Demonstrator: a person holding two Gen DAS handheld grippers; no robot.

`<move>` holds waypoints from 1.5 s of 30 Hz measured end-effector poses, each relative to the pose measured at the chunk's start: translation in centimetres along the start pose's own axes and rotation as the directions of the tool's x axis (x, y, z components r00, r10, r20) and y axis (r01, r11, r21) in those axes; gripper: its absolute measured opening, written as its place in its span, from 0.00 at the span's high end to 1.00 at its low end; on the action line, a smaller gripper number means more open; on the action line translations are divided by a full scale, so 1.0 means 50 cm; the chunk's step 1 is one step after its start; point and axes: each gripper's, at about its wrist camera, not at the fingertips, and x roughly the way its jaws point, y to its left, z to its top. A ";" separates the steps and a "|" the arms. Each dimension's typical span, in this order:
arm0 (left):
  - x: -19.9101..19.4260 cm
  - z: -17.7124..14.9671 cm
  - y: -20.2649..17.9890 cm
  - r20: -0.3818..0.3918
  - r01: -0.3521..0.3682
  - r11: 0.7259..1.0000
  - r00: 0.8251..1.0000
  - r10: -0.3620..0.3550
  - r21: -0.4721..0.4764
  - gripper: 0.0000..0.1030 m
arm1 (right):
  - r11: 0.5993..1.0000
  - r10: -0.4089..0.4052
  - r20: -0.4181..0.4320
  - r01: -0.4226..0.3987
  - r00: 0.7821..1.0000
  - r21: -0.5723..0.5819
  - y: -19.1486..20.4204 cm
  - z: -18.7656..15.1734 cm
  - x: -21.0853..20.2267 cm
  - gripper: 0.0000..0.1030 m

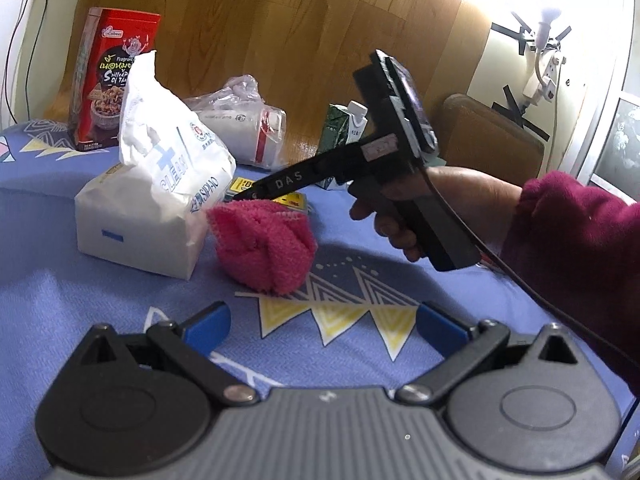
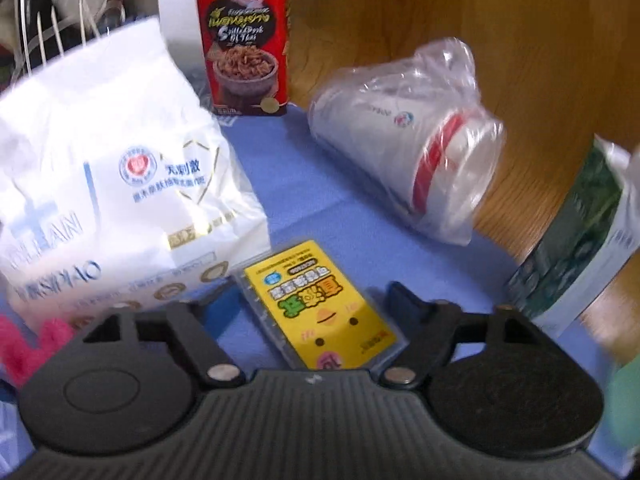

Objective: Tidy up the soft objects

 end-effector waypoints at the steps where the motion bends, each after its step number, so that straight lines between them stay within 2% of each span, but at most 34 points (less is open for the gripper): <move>1: 0.001 0.000 0.000 -0.001 0.000 1.000 1.000 0.000 -0.001 0.00 | 1.000 0.001 0.007 -0.001 1.000 -0.009 0.002 -0.006 -0.007 0.30; 4: 0.001 0.000 0.002 -0.002 0.000 1.000 1.000 0.000 -0.004 0.00 | 1.000 -0.006 0.016 0.006 1.000 0.001 -0.004 -0.027 -0.031 0.35; 9: 0.001 0.000 0.003 -0.005 -0.003 1.000 1.000 0.003 -0.003 0.00 | 0.996 -0.071 0.030 0.069 0.997 0.047 -0.014 -0.069 -0.074 0.36; 15: 0.008 0.000 -0.004 -0.024 -0.022 1.000 0.999 0.023 0.011 0.00 | 0.986 -0.150 0.044 0.146 0.988 0.083 0.004 -0.162 -0.170 0.38; 23: 0.022 -0.004 -0.028 -0.064 -0.094 0.992 0.993 0.099 0.080 0.00 | 0.975 -0.208 0.066 0.201 0.976 0.096 0.050 -0.287 -0.296 0.38; 32: 0.036 -0.015 -0.067 -0.090 -0.181 0.965 0.976 0.201 0.187 0.00 | 0.957 -0.274 0.083 0.263 0.958 0.124 0.085 -0.393 -0.405 0.39; 40: 0.039 -0.027 -0.109 -0.063 -0.260 0.924 0.956 0.288 0.281 0.00 | 0.934 -0.335 0.094 0.317 0.937 0.166 0.097 -0.469 -0.474 0.39; 45: 0.045 -0.025 -0.143 -0.098 -0.181 0.953 0.973 0.209 0.242 0.00 | 0.910 -0.393 0.100 0.371 0.914 0.182 0.103 -0.513 -0.512 0.39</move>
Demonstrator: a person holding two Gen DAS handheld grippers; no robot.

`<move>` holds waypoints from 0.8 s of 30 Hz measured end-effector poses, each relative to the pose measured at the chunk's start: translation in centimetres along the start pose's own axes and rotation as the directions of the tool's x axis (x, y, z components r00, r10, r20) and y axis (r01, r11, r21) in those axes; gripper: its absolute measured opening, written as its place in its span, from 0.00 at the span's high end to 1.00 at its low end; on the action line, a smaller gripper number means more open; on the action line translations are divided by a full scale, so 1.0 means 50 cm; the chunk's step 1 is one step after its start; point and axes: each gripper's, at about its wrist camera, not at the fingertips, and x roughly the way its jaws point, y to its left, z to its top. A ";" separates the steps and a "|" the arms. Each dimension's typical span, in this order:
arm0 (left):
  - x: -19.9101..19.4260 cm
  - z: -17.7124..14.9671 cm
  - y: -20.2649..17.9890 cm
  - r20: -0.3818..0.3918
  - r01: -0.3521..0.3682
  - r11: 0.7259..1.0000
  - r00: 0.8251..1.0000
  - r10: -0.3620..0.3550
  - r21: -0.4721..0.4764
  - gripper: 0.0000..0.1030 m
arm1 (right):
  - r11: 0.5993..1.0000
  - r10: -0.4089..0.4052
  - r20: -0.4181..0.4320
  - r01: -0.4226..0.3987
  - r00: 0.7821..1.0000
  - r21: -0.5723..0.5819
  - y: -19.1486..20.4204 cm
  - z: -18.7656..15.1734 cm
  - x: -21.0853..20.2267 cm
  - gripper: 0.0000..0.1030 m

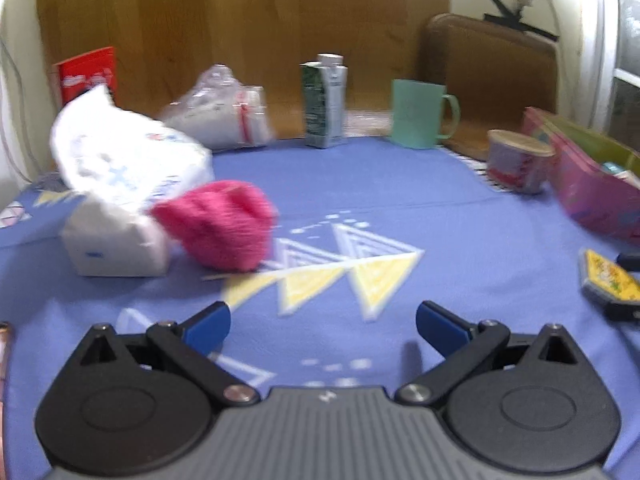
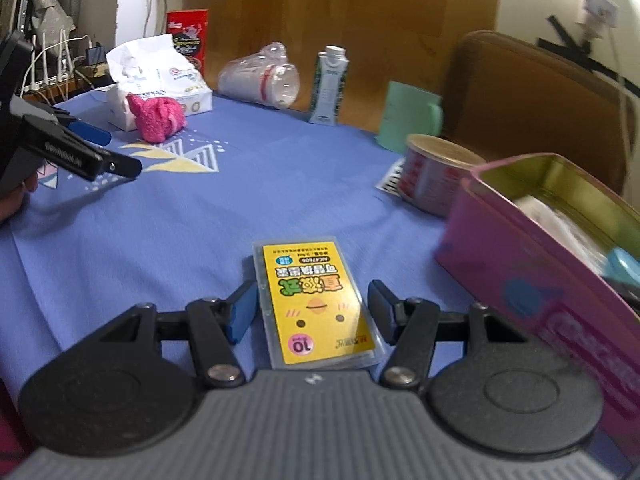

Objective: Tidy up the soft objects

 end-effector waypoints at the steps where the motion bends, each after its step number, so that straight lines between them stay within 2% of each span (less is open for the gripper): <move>1: 0.001 0.003 -0.015 0.000 0.011 1.000 1.000 -0.011 0.012 0.00 | 1.000 -0.013 0.004 0.013 1.000 0.005 -0.005 -0.006 -0.007 0.39; 5: -0.002 0.022 -0.075 0.007 0.070 0.996 0.997 -0.071 0.054 0.00 | 0.996 -0.078 0.015 0.077 0.997 0.049 -0.026 -0.029 -0.029 0.30; 9: -0.004 0.043 -0.132 0.011 0.186 0.978 0.982 -0.188 0.092 0.00 | 0.991 -0.099 0.037 0.095 0.994 0.099 -0.041 -0.051 -0.062 0.25; 12: 0.001 0.057 -0.186 -0.013 0.274 0.954 0.962 -0.274 0.120 0.00 | 0.988 -0.098 0.051 0.090 0.994 0.128 -0.043 -0.069 -0.082 0.22; 16: 0.019 0.072 -0.253 -0.060 0.381 0.916 0.925 -0.376 0.127 0.01 | 0.985 -0.096 0.049 0.088 0.994 0.151 -0.042 -0.090 -0.087 0.22; 24: 0.073 0.074 -0.339 -0.148 0.479 0.867 0.875 -0.461 0.133 0.16 | 0.978 -0.087 0.060 0.074 0.994 0.195 -0.051 -0.104 -0.088 0.23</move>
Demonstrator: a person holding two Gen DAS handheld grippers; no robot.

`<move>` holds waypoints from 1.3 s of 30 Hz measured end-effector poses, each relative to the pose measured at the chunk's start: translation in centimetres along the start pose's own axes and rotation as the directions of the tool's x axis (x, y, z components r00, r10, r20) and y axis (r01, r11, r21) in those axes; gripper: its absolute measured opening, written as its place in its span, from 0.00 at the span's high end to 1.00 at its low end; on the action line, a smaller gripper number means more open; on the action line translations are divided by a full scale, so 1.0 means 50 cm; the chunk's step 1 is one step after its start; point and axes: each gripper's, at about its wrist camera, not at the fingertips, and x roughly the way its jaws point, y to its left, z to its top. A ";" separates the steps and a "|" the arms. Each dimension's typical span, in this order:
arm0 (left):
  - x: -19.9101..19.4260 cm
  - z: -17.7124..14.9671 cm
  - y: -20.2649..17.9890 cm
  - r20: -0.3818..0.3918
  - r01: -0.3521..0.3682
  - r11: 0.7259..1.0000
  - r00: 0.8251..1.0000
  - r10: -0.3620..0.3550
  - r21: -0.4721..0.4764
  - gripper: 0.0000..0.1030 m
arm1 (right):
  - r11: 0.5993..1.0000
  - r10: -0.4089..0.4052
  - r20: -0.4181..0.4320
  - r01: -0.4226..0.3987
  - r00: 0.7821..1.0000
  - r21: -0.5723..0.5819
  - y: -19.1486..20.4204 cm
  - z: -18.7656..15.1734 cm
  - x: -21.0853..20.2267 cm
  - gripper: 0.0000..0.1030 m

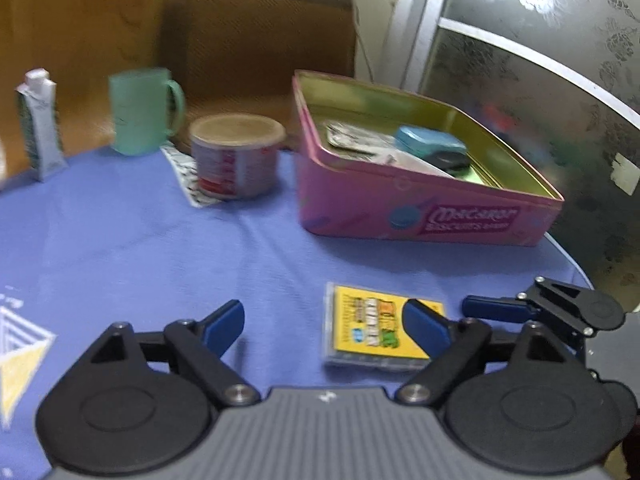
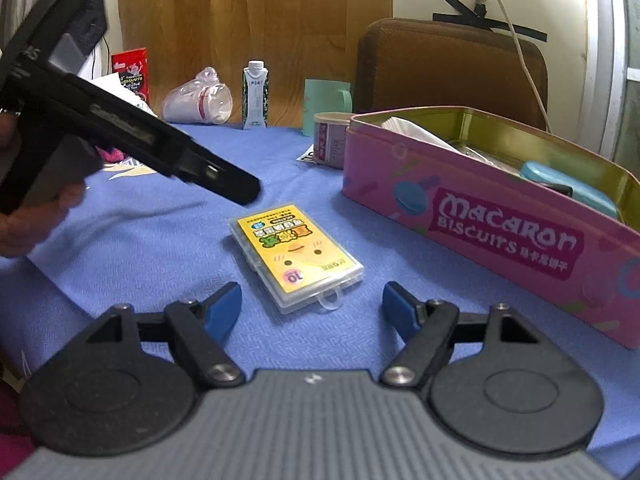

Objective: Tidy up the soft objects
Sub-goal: 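Carry the card pack into the pink tin and release it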

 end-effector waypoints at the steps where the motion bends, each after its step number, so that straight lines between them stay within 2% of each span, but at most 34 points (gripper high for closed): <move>1: 0.010 0.000 -0.002 -0.014 0.019 1.000 1.000 -0.019 -0.005 0.17 | 1.000 0.002 0.002 -0.002 1.000 0.002 0.000 0.000 0.001 0.24; 2: 0.019 -0.002 -0.004 -0.026 0.033 0.999 0.999 -0.033 -0.007 0.17 | 1.000 0.004 0.005 -0.004 1.000 0.003 0.001 0.001 0.004 0.24; 5: 0.023 -0.015 -0.024 -0.005 0.014 0.999 1.000 -0.014 0.052 0.18 | 1.000 0.021 0.012 -0.021 1.000 0.001 0.005 0.003 0.011 0.29; 7: 0.023 -0.021 -0.036 -0.005 0.032 0.996 0.999 -0.032 0.085 0.22 | 0.999 0.037 0.018 -0.037 0.999 -0.006 0.010 0.007 0.016 0.37; 9: 0.022 -0.022 -0.049 0.001 0.000 0.995 1.000 0.000 0.103 0.22 | 0.999 0.050 0.025 -0.050 0.998 -0.015 0.017 0.010 0.018 0.51; 15: -0.004 0.001 -0.052 0.046 -0.001 0.996 0.999 -0.003 0.086 0.26 | 0.999 0.017 0.065 -0.014 0.998 -0.050 0.030 0.009 0.013 0.51; 21: -0.025 0.068 -0.082 0.131 -0.008 0.990 0.991 -0.010 0.139 0.26 | 0.997 -0.041 0.190 0.052 0.981 -0.054 0.017 0.041 -0.027 0.51; 28: 0.010 0.188 -0.147 0.221 -0.002 0.975 0.974 -0.048 0.223 0.25 | 0.979 -0.175 0.270 0.197 0.947 -0.056 -0.049 0.098 -0.045 0.51; 31: 0.059 0.228 -0.176 0.222 0.013 0.968 0.973 -0.071 0.252 0.14 | 0.962 -0.255 0.250 0.272 0.934 -0.035 -0.090 0.115 -0.026 0.51; 33: 0.100 0.243 -0.191 0.212 -0.011 0.969 0.976 -0.043 0.247 0.12 | 0.918 -0.380 0.235 0.395 0.895 -0.020 -0.113 0.118 -0.001 0.51; 34: 0.122 0.247 -0.195 0.202 -0.043 0.970 0.979 -0.006 0.237 0.12 | 0.886 -0.450 0.227 0.464 0.864 -0.011 -0.125 0.117 0.017 0.51; 35: 0.136 0.246 -0.195 0.193 -0.059 0.973 0.981 0.015 0.224 0.13 | 0.875 -0.473 0.221 0.484 0.853 0.002 -0.136 0.114 0.026 0.51; 39: 0.160 0.227 -0.183 0.163 -0.049 0.983 0.986 0.020 0.177 0.10 | 0.896 -0.444 0.214 0.434 0.870 0.097 -0.160 0.089 0.020 0.51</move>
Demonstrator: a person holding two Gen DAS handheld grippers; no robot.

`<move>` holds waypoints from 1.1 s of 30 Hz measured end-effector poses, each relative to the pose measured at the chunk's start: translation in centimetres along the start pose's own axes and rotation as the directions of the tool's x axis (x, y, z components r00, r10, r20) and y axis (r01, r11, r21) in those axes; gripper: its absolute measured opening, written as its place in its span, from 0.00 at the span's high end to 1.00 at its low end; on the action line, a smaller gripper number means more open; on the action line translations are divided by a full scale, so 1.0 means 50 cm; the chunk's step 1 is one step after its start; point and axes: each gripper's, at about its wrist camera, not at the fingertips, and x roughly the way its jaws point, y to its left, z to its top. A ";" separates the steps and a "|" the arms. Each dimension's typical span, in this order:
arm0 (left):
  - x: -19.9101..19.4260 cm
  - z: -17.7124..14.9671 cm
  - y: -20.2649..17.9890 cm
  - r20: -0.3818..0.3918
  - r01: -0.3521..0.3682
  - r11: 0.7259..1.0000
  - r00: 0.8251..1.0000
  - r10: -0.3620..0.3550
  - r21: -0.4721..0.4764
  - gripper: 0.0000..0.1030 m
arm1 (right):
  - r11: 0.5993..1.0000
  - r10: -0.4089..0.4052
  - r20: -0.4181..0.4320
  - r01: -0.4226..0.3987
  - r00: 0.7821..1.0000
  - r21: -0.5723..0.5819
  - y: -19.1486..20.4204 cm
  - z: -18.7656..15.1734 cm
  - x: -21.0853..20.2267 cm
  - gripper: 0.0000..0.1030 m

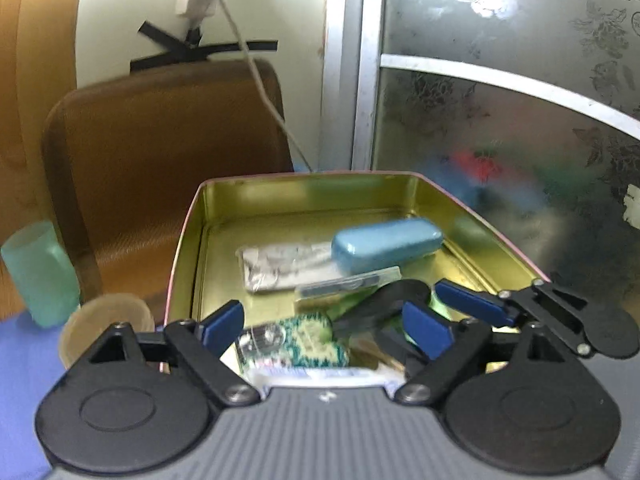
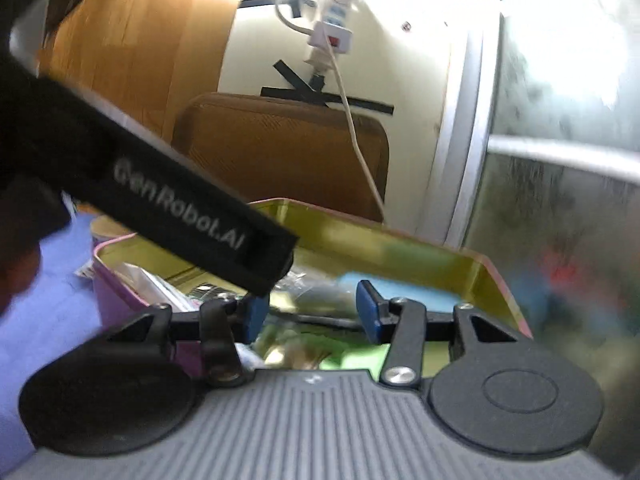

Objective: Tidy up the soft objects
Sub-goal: 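Carry the card pack into the pink tin and release it, then withdraw both grippers from the tin toward the pink cloth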

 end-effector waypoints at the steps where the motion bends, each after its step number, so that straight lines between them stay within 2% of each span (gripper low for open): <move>1: -0.001 -0.005 0.000 0.006 -0.001 1.000 1.000 0.001 -0.005 0.10 | 1.000 -0.003 0.011 0.003 1.000 0.009 -0.004 -0.005 -0.005 0.50; 8: -0.041 -0.016 -0.015 0.015 -0.045 0.999 0.999 0.045 0.004 0.10 | 0.998 0.009 0.019 -0.010 1.000 0.059 -0.006 -0.011 -0.030 0.50; 13: -0.079 -0.026 -0.011 -0.005 -0.073 0.997 0.997 0.072 -0.027 0.09 | 0.995 0.002 0.027 -0.005 1.000 0.095 -0.011 -0.016 -0.060 0.50; 20: -0.132 -0.070 -0.005 -0.026 -0.114 0.993 0.993 0.114 -0.026 0.05 | 0.990 0.017 0.035 -0.022 0.999 0.143 -0.007 -0.037 -0.111 0.49; 24: -0.159 -0.098 0.002 -0.035 -0.128 0.991 0.991 0.127 -0.036 0.04 | 0.970 0.066 0.019 -0.069 0.998 0.234 -0.010 -0.040 -0.126 0.43; 29: -0.186 -0.124 0.015 -0.047 -0.159 0.986 0.987 0.156 -0.045 0.03 | 0.938 0.126 -0.011 -0.115 0.992 0.328 -0.006 -0.044 -0.129 0.42; 33: -0.200 -0.144 0.028 -0.058 -0.186 0.981 0.981 0.183 -0.048 0.03 | 0.927 0.147 -0.021 -0.130 0.989 0.351 0.008 -0.041 -0.133 0.42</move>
